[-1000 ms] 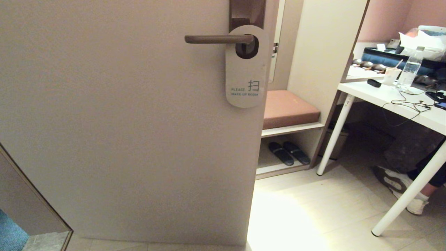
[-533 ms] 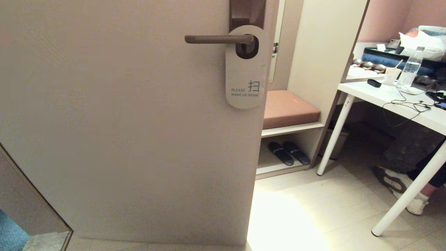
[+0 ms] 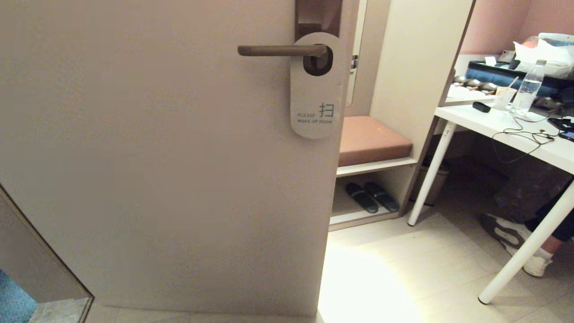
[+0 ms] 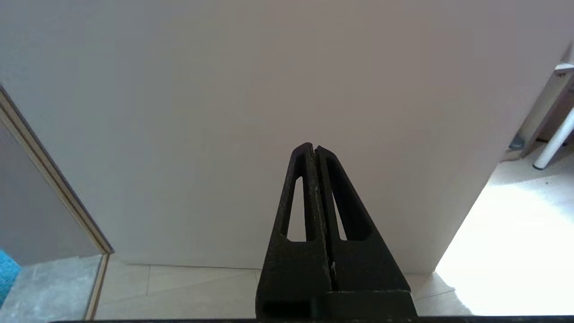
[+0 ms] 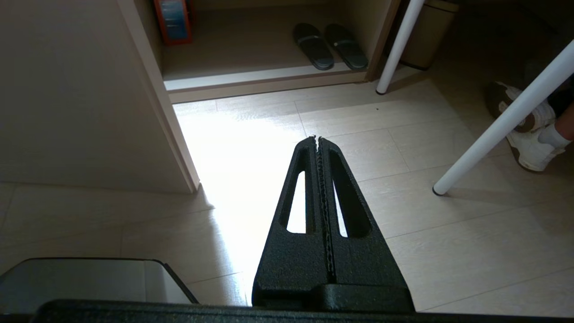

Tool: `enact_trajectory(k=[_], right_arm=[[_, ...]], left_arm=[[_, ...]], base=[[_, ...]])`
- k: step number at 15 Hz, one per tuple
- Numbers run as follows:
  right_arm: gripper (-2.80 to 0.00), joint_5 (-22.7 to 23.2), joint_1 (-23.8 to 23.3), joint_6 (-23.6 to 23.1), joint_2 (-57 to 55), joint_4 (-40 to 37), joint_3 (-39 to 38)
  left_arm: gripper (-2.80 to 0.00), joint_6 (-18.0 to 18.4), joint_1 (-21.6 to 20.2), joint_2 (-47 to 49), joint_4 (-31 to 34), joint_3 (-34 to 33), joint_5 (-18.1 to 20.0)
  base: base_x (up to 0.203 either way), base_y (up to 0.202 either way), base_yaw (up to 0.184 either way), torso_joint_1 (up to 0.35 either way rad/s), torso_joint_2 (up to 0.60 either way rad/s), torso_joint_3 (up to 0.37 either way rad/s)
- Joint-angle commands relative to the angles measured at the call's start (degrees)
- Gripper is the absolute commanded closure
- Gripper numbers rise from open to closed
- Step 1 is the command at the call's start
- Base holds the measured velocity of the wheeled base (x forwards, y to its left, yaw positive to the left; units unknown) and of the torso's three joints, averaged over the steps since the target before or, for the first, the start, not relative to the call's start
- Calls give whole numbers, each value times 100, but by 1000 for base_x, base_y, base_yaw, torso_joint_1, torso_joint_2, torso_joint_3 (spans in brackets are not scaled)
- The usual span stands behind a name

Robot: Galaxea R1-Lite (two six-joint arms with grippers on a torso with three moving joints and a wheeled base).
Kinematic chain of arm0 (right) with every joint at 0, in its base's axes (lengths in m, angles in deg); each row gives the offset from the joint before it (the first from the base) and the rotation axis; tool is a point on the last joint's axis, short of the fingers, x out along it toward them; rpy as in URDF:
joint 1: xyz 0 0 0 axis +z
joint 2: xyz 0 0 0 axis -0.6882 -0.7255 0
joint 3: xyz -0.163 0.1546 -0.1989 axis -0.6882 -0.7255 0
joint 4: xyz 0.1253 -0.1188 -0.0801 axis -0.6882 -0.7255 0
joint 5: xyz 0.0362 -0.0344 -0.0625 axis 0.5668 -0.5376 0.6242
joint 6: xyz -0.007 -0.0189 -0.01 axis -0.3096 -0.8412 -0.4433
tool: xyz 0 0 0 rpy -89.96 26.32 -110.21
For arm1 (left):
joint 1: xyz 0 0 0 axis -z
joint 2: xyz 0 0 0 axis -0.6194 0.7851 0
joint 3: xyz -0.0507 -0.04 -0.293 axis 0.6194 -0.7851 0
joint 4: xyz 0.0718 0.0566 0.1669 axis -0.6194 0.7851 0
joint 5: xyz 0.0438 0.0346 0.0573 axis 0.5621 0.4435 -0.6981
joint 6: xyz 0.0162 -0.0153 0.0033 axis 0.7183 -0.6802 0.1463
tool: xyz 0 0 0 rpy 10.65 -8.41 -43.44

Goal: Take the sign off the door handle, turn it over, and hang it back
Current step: Take down the sign

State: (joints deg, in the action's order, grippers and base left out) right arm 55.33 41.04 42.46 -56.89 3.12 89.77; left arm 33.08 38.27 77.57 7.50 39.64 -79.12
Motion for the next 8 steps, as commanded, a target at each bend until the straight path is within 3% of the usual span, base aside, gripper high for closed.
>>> enact_trajectory(k=[1, 8], right_arm=[[0, 1, -1, -2, -1, 0, 0], [0, 1, -1, -2, -1, 0, 0]], left_arm=[[0, -29, 0, 0, -6, 0, -15], [0, -29, 0, 0, -15, 0, -6]], base=[[0, 0, 0, 0, 0, 0], [0, 0, 0, 0, 0, 0]])
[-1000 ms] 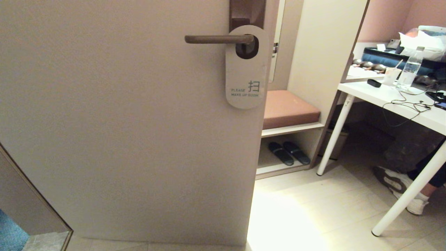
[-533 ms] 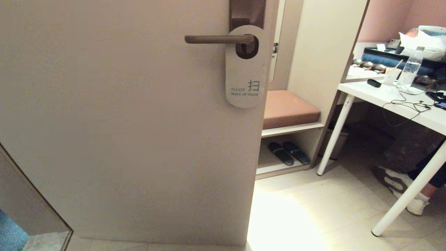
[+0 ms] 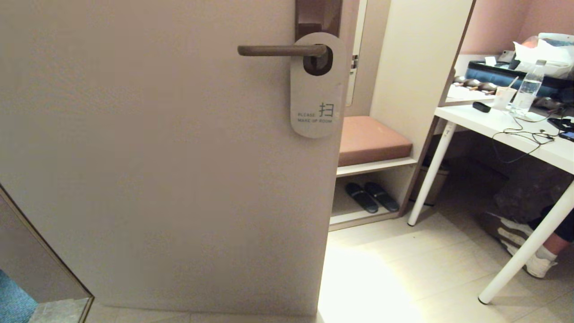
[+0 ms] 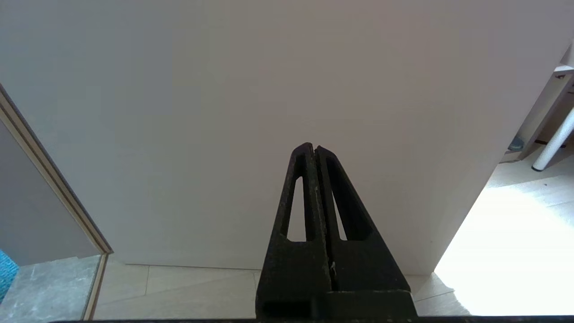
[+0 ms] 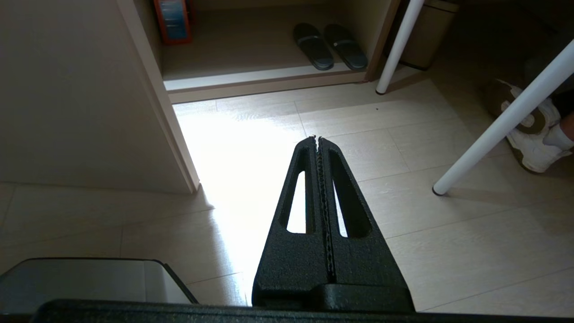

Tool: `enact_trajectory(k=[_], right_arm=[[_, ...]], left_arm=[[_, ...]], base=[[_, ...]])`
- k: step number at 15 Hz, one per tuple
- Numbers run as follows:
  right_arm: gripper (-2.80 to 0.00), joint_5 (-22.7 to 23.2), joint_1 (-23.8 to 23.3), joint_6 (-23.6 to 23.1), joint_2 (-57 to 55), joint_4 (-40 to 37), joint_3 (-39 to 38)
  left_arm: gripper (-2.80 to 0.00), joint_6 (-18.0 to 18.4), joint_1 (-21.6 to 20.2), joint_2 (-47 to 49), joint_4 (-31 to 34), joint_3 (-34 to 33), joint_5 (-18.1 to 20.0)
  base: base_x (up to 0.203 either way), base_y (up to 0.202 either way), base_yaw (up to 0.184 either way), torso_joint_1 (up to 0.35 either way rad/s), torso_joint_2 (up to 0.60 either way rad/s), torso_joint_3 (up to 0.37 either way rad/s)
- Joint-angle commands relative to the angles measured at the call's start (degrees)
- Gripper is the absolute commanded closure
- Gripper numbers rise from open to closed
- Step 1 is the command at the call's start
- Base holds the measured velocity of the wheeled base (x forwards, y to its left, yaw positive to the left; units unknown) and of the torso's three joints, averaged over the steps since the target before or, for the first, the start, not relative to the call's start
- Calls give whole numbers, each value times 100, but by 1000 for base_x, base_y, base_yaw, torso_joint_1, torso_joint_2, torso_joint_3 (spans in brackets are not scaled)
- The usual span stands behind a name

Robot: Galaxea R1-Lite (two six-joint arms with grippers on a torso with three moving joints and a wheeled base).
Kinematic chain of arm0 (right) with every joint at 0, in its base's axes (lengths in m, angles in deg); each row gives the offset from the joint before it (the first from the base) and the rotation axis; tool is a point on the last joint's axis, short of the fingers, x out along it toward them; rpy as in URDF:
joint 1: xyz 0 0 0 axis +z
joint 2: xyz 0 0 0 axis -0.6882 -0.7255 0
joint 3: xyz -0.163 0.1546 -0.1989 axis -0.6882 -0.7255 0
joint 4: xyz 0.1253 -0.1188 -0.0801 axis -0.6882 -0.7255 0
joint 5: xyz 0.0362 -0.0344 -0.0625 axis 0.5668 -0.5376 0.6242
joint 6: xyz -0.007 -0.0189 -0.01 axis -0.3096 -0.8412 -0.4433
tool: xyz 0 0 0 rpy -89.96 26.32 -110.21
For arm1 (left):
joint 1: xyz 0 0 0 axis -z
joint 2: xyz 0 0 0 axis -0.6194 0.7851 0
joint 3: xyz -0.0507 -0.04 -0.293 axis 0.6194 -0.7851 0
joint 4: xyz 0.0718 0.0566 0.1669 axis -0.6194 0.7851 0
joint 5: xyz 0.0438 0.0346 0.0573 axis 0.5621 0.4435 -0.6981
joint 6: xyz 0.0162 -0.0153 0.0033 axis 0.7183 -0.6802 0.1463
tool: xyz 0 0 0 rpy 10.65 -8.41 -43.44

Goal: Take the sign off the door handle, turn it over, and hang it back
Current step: Take down the sign

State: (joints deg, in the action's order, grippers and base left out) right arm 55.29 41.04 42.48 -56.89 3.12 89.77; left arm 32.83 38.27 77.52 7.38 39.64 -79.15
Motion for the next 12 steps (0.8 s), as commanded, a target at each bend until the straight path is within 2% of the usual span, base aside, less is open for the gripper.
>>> enact_trajectory(k=[1, 5, 8, 12], right_arm=[[0, 2, -1, -5, -1, 0, 0], [0, -21, -1, 21, -1, 0, 0], [0, -136, -3, 566, 1, 17, 0], [0, -145, -1, 558, 8, 26, 0]], left_arm=[[0, -4, 0, 5, -2, 0, -3], [0, -4, 0, 5, -2, 0, -3], [0, -4, 0, 5, -2, 0, -7], [0, -4, 0, 5, -2, 0, -3]], base=[[0, 0, 0, 0, 0, 0], [0, 0, 0, 0, 0, 0], [0, 0, 0, 0, 0, 0], [0, 0, 0, 0, 0, 0]])
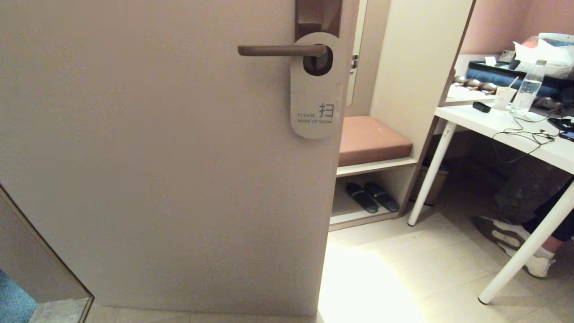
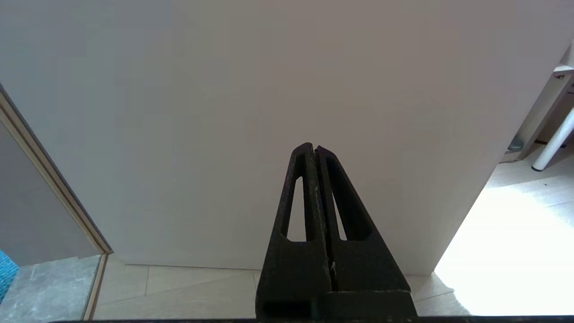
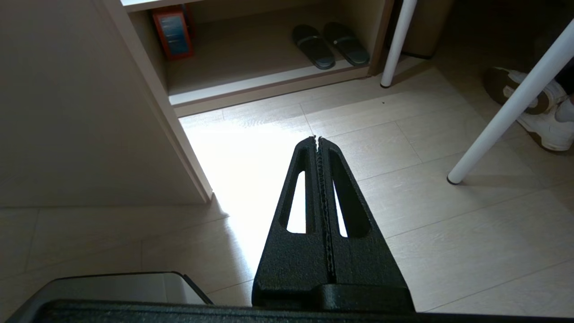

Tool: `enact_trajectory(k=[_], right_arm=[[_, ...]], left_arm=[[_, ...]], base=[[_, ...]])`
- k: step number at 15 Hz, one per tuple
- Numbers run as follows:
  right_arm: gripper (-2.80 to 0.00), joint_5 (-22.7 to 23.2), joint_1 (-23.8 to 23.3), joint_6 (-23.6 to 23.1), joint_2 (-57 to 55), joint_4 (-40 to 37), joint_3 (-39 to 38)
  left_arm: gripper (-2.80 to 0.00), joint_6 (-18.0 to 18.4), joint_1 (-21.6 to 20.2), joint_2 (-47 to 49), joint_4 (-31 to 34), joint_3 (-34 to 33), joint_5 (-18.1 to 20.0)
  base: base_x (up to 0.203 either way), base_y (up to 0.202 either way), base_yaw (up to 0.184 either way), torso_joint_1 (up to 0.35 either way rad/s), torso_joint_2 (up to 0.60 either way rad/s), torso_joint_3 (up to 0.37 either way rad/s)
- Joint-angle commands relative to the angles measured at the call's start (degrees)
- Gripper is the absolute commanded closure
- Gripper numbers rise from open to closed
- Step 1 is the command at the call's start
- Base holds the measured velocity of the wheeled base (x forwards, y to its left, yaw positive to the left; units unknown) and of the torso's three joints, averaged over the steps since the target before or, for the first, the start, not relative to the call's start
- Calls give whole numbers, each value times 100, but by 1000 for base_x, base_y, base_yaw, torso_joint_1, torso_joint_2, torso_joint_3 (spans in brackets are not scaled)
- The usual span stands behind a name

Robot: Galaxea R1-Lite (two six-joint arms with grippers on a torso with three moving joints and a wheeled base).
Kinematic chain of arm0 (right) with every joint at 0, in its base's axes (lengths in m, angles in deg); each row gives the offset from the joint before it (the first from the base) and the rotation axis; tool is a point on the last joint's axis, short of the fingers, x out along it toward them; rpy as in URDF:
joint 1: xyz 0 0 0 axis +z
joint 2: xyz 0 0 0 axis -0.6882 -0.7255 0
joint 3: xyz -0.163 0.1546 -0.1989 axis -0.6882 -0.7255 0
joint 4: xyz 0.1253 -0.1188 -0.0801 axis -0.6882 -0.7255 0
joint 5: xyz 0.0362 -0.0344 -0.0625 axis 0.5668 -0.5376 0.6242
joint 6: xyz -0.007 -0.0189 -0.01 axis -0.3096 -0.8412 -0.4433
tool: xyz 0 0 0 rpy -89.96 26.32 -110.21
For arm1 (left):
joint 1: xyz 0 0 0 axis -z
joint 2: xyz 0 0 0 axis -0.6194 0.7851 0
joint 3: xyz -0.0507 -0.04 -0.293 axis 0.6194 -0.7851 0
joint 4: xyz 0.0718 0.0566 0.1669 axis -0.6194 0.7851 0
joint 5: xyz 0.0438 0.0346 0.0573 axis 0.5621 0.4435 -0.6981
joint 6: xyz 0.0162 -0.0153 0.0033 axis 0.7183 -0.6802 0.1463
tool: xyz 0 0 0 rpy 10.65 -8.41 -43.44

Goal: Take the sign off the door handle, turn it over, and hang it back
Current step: Take down the sign

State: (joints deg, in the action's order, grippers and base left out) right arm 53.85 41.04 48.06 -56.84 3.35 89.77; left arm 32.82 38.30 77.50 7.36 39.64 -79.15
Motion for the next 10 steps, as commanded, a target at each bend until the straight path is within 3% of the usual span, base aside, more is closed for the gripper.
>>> enact_trajectory(k=[1, 4, 6, 10], right_arm=[[0, -1, -1, -1, 3, 3, 0], [0, -10, 100, -9, 53, 6, 0], [0, 2, 533, -43, 198, 16, 0], [0, 21, 479, -104, -114, 23, 0]], left_arm=[[0, -2, -2, 7, 0, 0, -3], [0, -2, -2, 7, 0, 0, -3], [0, -2, -2, 7, 0, 0, -3], [0, -2, -2, 7, 0, 0, -11]], base=[[0, 0, 0, 0, 0, 0], [0, 0, 0, 0, 0, 0], [0, 0, 0, 0, 0, 0], [0, 0, 0, 0, 0, 0]])
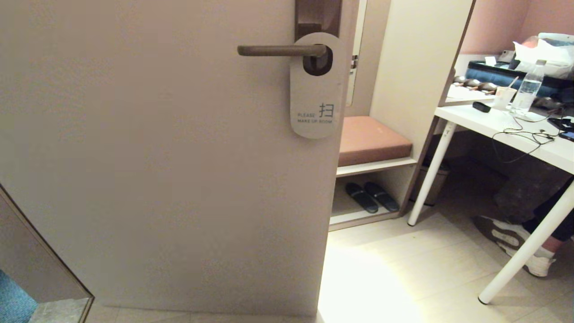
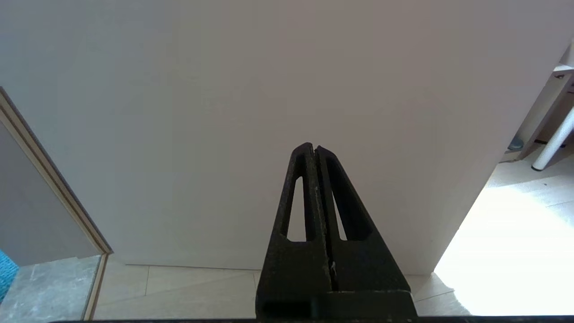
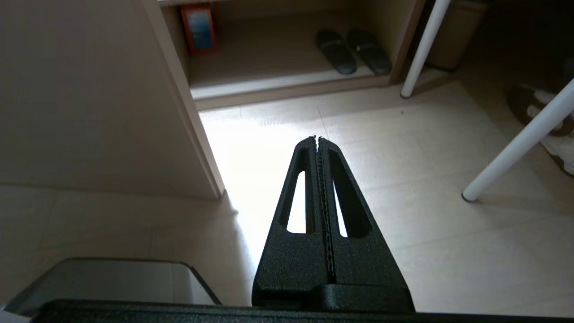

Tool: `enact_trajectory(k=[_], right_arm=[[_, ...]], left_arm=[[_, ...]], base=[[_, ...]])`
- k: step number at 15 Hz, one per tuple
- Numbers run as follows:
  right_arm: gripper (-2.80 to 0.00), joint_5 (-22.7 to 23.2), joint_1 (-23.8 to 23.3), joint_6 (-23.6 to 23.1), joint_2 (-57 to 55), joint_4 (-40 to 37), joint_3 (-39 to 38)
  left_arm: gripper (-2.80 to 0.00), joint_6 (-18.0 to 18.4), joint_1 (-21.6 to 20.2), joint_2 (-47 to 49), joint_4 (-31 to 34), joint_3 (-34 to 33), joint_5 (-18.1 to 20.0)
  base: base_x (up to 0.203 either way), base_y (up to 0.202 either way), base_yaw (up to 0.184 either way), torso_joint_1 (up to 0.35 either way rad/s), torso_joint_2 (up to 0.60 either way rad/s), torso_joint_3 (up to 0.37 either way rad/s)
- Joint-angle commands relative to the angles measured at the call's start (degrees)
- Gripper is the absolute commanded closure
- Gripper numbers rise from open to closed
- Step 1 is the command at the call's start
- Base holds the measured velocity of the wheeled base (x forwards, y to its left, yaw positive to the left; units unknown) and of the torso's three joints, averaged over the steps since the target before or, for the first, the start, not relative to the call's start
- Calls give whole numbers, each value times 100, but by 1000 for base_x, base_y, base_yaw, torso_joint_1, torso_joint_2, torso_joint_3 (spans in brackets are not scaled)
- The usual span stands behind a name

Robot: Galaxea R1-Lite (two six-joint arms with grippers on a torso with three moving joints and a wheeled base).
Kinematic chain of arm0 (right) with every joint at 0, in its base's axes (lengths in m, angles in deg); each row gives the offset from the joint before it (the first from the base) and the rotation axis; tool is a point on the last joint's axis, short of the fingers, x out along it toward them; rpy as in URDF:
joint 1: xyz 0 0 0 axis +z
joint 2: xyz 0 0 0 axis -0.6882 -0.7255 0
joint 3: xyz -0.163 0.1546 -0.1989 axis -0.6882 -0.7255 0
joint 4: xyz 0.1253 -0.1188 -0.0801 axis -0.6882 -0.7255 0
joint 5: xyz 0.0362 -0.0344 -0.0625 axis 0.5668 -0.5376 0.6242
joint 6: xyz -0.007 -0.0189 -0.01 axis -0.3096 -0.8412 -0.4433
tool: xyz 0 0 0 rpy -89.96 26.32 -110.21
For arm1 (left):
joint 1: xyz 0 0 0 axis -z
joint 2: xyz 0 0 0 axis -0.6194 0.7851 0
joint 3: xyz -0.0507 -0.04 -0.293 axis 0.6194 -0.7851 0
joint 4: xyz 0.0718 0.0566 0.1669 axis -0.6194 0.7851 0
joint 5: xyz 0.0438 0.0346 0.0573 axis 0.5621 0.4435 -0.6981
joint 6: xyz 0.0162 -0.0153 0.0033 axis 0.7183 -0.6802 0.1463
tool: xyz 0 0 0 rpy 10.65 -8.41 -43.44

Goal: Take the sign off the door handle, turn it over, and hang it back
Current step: Take down the sign

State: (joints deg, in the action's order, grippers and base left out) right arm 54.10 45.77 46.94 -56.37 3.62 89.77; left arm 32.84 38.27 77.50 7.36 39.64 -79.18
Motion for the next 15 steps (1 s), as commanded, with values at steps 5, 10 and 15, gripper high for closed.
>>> enact_trajectory(k=[5, 10, 15], right_arm=[[0, 354, 1, -369, -2099, 1396, 45], [0, 623, -8, -503, -3805, 2582, 1457], [0, 2020, -8, -537, -4198, 2665, 2442]], left_arm=[[0, -5, 0, 7, -1, 0, -9], [0, -5, 0, 7, -1, 0, -8], [0, -5, 0, 7, -1, 0, 0]], base=[[0, 0, 0, 0, 0, 0], [0, 0, 0, 0, 0, 0], [0, 0, 0, 0, 0, 0]])
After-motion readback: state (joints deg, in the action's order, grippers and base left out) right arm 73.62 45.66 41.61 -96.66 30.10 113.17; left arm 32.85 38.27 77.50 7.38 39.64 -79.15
